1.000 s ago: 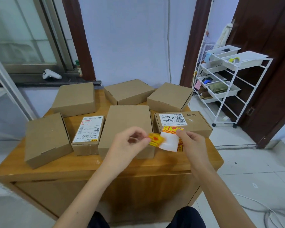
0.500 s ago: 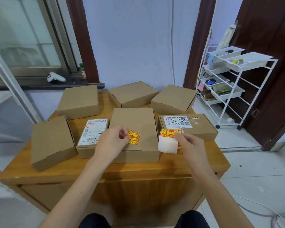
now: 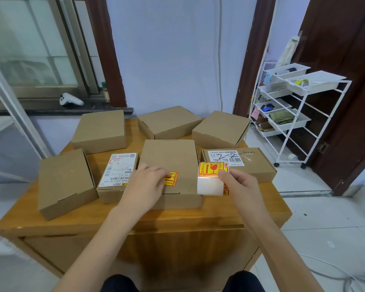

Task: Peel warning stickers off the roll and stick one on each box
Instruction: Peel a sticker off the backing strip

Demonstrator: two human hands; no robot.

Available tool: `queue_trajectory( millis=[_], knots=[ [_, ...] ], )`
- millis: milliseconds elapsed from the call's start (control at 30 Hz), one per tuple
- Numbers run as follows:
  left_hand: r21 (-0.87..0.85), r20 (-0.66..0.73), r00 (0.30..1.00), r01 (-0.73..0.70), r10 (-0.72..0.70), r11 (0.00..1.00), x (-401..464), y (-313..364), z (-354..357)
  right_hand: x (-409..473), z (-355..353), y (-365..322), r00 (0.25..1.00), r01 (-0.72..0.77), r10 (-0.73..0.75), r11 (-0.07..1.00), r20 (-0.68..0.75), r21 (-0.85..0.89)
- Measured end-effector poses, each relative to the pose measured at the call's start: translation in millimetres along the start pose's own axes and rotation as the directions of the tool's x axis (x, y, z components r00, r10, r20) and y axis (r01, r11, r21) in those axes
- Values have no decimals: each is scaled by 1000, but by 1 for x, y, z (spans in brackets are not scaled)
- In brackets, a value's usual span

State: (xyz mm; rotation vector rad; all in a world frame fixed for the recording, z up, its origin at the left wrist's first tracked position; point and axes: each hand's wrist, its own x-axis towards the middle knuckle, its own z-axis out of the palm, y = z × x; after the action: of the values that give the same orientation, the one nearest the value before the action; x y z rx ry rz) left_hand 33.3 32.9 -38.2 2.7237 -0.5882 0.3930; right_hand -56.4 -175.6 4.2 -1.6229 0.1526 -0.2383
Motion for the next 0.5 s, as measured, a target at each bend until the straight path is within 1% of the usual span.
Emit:
queue_trajectory(
  millis=[67, 133, 167, 200, 233, 267, 300, 367, 500],
  knots=[
    [34, 29, 999, -29, 28, 999, -4, 0, -3, -2, 1, 0, 1000, 2, -2, 1000, 14, 11],
    [18, 10, 999, -33, 33, 999, -11, 7, -10, -3, 3, 1, 999, 2, -3, 1000, 33, 20],
    [-60, -23, 1000, -13, 12, 998, -15, 15, -16, -3, 4, 1, 999, 4, -5, 1000, 47, 17],
    [-194, -42, 998, 30, -39, 981, -19, 25, -22, -4, 6, 2, 998, 9, -10, 1000, 64, 11],
    [-350, -28, 995, 84, -100, 933, -24, 36, -28, -4, 7, 2, 996, 18, -18, 1000, 84, 1],
    [-491, 12, 989, 137, -151, 860, -27, 46, -31, -5, 9, 2, 994, 28, -27, 1000, 103, -9],
    [-585, 47, 984, 166, -171, 794, -29, 55, -33, -5, 11, 2, 992, 39, -38, 999, 123, -13],
    [-658, 56, 984, 163, -168, 735, -32, 64, -31, -5, 14, 1, 986, 54, -54, 999, 160, 2],
    [-688, 0, 989, 105, -145, 718, -35, 67, -27, -7, 16, 4, 978, 72, -74, 997, 197, 19]
  ],
)
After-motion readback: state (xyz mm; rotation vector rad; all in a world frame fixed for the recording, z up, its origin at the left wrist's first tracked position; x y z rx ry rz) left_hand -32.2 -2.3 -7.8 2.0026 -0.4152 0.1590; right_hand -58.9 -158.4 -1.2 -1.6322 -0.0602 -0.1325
